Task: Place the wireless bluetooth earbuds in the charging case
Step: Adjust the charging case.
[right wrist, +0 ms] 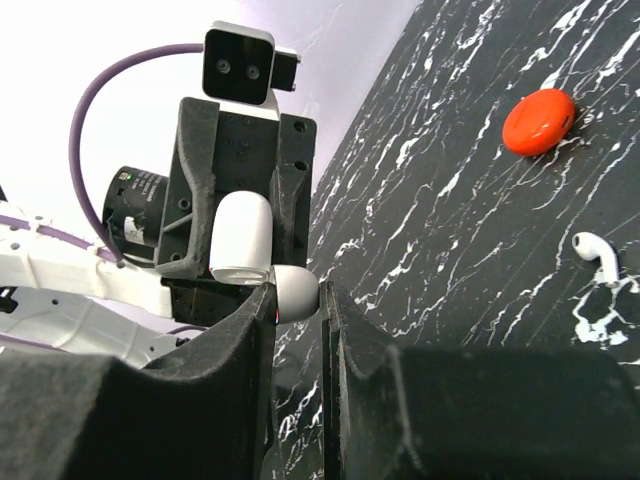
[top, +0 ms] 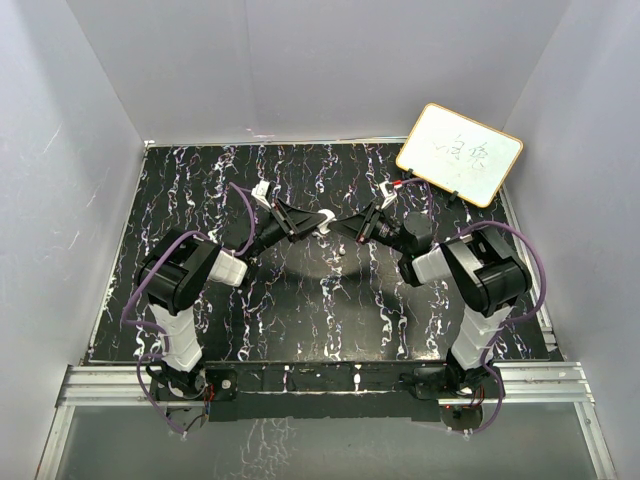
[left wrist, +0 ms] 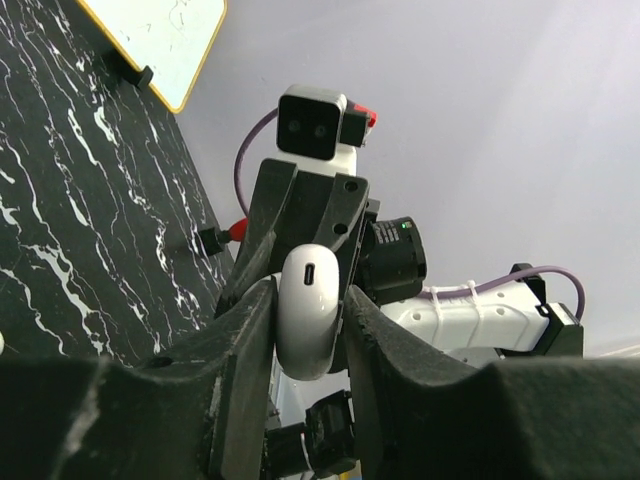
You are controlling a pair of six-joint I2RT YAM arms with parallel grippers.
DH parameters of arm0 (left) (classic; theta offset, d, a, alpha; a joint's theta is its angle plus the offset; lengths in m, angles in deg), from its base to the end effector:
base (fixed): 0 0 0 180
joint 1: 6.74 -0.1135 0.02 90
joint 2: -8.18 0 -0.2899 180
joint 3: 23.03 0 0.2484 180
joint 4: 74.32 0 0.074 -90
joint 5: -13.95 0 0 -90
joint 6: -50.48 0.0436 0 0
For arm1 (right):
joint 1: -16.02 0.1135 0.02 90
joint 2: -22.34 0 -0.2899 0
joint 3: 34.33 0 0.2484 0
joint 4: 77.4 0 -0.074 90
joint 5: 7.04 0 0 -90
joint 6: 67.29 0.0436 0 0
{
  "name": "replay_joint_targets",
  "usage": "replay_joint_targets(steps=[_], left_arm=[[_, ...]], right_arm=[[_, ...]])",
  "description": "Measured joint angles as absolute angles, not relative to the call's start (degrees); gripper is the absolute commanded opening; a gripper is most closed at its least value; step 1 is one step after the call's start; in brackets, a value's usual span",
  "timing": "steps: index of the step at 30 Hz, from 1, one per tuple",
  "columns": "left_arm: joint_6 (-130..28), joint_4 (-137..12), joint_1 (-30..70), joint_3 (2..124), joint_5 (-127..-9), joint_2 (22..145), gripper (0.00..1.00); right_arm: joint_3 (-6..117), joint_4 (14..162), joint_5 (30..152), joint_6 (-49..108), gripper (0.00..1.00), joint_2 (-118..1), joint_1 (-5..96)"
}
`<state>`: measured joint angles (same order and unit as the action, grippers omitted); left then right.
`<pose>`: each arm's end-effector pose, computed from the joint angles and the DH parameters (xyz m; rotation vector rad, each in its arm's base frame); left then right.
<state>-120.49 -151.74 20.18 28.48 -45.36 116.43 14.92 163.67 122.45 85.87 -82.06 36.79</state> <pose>0.3032 -0.1789 0.2205 -0.1436 1.5252 -1.8949 0.3091 0.1469 0.2015 -0.0156 1.7417 1.6320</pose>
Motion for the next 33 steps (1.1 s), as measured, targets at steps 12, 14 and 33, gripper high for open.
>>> replay_joint_targets(steps=[12, 14, 33], left_arm=[[-120.20, -151.87, 20.16, 29.18, -42.99, 116.67, 0.41], [-120.07, -151.92, 20.13, 30.01, -41.99, 116.84, 0.41], [-117.32, -152.59, 19.37, 34.78, -28.74, 123.42, 0.41]], right_arm=[[16.21, 155.47, 124.15, 80.01, 0.16, -78.65, 35.57], [16.47, 153.50, 124.92, 78.53, 0.16, -77.36, 35.09], [37.95, 114.62, 137.00, 54.05, 0.16, -75.75, 29.12]])
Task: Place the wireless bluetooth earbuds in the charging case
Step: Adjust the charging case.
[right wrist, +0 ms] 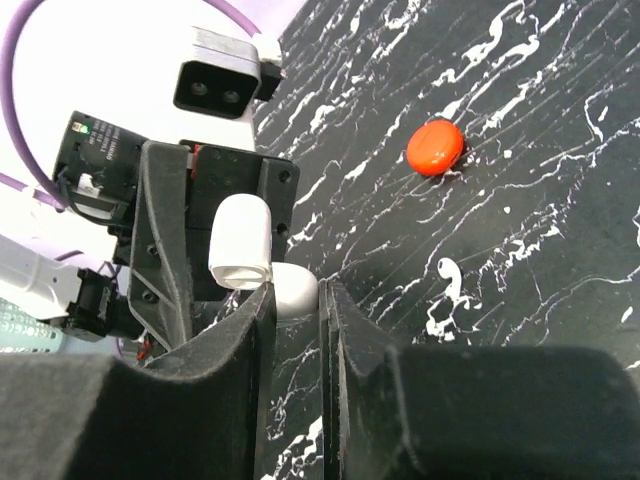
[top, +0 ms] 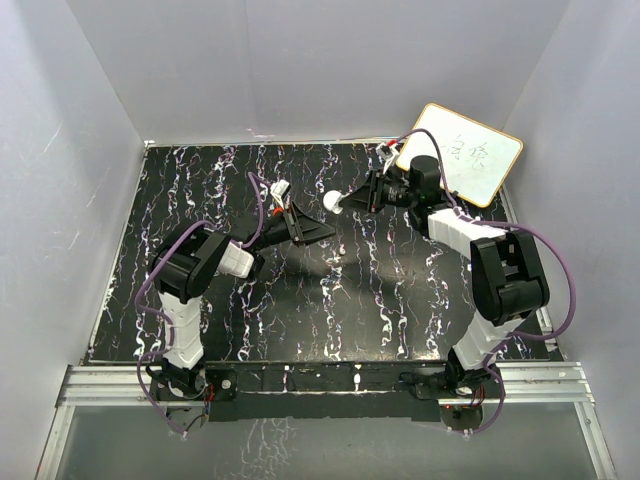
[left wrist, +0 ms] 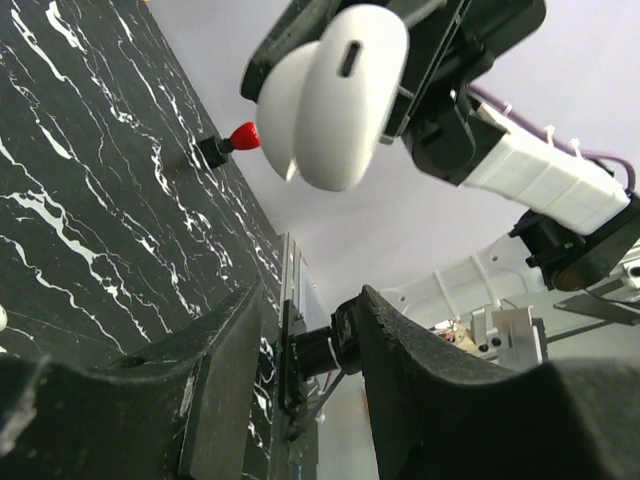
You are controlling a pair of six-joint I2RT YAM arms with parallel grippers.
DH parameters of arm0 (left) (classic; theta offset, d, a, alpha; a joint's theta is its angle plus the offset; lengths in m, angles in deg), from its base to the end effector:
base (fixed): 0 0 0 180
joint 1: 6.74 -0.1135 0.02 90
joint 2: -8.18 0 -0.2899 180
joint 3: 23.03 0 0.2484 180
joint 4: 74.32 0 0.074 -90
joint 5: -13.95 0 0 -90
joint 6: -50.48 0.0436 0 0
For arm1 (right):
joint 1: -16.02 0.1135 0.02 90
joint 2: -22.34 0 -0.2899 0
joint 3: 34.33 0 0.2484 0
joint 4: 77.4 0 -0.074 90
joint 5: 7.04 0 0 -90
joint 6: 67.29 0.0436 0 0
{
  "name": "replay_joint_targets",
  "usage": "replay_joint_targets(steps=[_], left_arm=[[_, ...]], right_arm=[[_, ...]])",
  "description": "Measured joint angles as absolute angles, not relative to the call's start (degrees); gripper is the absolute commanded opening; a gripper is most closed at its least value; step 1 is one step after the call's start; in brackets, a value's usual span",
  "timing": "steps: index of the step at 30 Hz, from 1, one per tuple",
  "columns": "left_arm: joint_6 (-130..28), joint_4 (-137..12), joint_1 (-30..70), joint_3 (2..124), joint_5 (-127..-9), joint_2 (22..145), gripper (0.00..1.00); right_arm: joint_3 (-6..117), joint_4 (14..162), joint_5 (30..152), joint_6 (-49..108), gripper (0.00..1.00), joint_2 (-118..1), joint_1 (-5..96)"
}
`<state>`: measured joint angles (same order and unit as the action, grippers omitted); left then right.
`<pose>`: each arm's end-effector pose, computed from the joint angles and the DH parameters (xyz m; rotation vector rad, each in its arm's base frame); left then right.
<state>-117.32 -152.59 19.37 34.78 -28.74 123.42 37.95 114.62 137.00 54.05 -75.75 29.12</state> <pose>0.3218 -0.1934 0.2032 0.1890 1.6361 -1.9633 0.3632 0.1208 0.2686 -0.4244 1.8864 1.3800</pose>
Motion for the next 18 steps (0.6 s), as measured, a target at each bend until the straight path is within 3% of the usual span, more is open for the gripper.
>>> replay_joint_targets(steps=[7, 18], left_arm=[[-111.07, -148.94, 19.24, 33.09, -27.85, 120.51, 0.42], [-84.49, -116.40, 19.19, 33.01, -34.82, 104.54, 0.42]], right_arm=[[41.38, 101.02, 136.30, 46.72, 0.15, -76.88, 29.01], [42.72, 89.70, 132.70, 40.08, 0.14, -77.41, 29.01]])
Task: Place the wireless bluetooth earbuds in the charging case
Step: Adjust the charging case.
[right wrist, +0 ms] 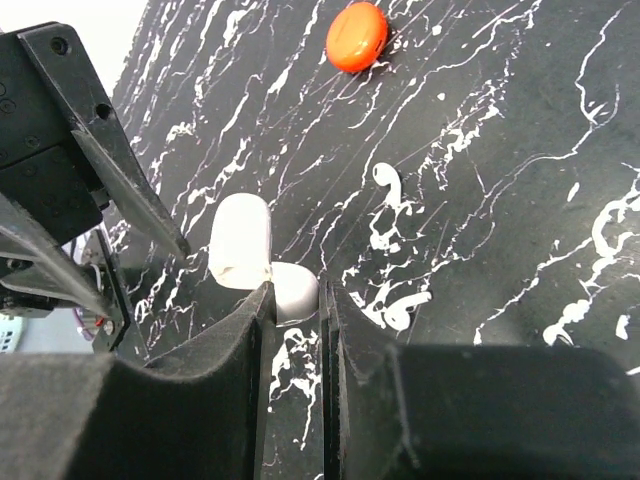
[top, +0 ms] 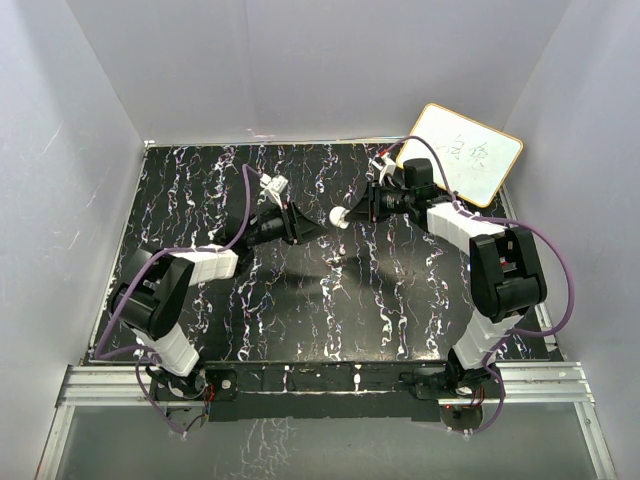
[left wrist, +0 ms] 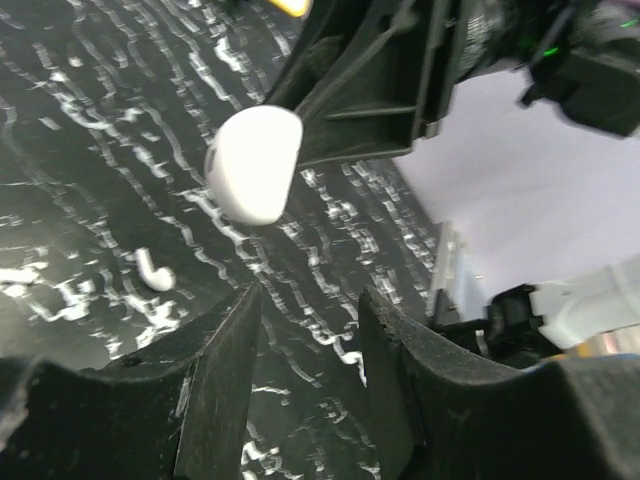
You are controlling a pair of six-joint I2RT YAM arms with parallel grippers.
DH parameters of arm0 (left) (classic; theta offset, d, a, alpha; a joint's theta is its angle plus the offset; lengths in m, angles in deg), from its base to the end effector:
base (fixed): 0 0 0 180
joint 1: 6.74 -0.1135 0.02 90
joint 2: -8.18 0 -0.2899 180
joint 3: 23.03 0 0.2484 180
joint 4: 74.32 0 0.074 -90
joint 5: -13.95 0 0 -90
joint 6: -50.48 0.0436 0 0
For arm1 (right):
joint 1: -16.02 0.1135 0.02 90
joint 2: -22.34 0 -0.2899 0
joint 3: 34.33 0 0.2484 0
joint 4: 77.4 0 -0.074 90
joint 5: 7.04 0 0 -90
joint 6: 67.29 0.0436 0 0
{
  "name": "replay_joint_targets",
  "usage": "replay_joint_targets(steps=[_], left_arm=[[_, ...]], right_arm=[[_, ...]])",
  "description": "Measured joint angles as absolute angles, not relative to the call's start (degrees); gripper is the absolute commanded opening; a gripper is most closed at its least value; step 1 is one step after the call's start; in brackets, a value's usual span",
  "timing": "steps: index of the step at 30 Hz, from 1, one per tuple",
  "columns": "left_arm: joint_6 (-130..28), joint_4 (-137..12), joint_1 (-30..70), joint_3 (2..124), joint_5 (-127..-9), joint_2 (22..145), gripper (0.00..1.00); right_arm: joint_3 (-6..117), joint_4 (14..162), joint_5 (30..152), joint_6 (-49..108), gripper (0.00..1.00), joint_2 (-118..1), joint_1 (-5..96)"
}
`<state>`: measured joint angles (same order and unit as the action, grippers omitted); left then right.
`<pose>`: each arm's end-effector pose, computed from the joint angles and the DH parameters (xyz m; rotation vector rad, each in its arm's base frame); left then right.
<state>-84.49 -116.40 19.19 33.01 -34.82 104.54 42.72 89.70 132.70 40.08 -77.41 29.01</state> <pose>0.3006 -0.1781 0.2442 0.3571 1.7272 -1.4874 0.3641 0.1181 0.2439 -0.4276 2.1575 1.2451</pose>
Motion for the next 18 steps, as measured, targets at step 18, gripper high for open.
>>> replay_joint_targets(steps=[18], left_arm=[[-53.19, -90.56, 18.04, 41.27, -36.90, 103.95, 0.48]], right_arm=[[65.62, 63.43, 123.58, 22.92, 0.09, -85.84, 29.01]])
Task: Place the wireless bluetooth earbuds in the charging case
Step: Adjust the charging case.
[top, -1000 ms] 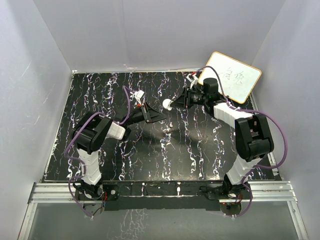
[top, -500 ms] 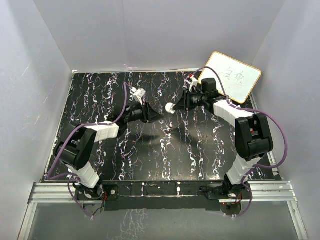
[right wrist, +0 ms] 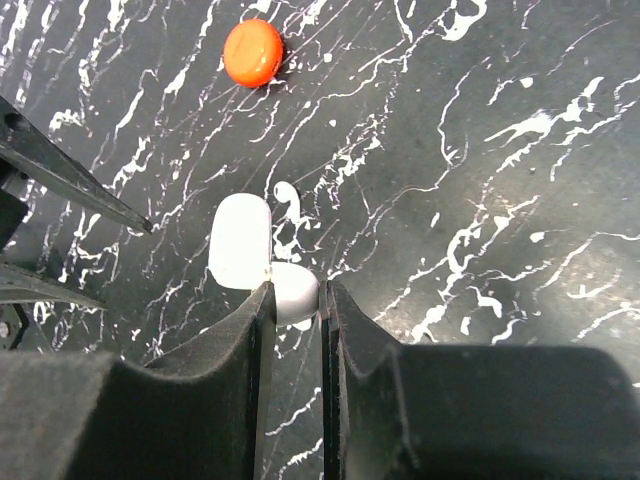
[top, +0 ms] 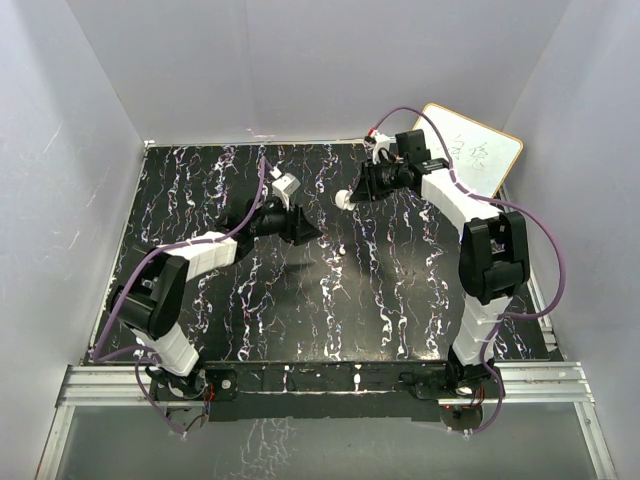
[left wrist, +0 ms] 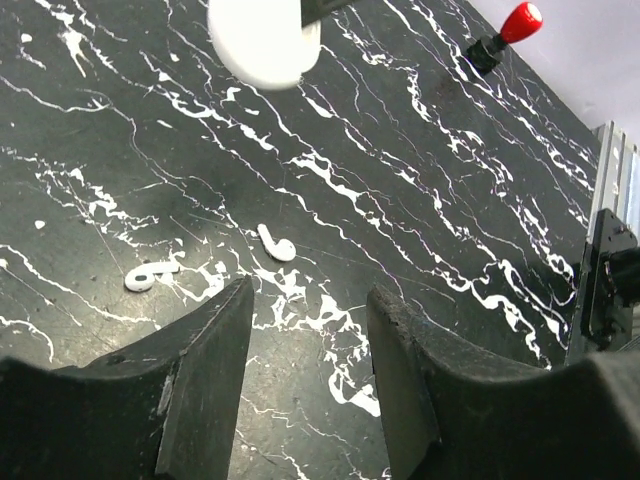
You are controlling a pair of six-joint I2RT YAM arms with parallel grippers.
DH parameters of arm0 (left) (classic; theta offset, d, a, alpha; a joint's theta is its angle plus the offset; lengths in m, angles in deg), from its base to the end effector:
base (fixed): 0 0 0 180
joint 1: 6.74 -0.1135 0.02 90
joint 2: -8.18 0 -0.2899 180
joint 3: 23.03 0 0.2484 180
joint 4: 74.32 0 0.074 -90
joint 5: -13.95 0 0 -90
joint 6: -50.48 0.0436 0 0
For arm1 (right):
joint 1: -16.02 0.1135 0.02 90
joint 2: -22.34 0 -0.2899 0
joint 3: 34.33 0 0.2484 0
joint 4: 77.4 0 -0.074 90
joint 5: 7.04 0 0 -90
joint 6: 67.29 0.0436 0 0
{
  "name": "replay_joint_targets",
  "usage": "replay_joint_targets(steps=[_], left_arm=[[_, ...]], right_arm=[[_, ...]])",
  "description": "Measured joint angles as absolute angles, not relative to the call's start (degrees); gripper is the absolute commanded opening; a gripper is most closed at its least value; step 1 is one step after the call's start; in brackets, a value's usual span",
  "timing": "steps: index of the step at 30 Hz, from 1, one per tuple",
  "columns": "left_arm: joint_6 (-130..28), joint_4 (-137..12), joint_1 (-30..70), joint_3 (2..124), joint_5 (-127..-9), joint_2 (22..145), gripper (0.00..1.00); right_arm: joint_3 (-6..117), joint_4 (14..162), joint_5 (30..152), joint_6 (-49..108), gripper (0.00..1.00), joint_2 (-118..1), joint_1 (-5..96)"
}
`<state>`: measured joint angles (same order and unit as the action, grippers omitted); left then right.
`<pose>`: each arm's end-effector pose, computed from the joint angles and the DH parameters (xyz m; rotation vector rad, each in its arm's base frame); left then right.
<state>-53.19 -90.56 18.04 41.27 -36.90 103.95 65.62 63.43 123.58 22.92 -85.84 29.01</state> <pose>0.3199 -0.1780 0.2439 0.6790 1.7917 -1.0861 0.4114 0.1240 0.2745 -0.5904 2.2663 0.9561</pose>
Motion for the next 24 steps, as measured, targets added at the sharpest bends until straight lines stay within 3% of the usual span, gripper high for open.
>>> replay_joint_targets(steps=[14, 24], left_arm=[[-44.75, -99.74, 13.42, 41.40, -21.05, 108.73, 0.50], [-31.49, -89.73, 12.53, 50.36, -14.86, 115.81, 0.60]], right_arm=[[72.62, 48.09, 117.46, 13.50, 0.08, -86.72, 31.66], [72.62, 44.06, 114.82, 9.74, 0.07, -86.72, 34.48]])
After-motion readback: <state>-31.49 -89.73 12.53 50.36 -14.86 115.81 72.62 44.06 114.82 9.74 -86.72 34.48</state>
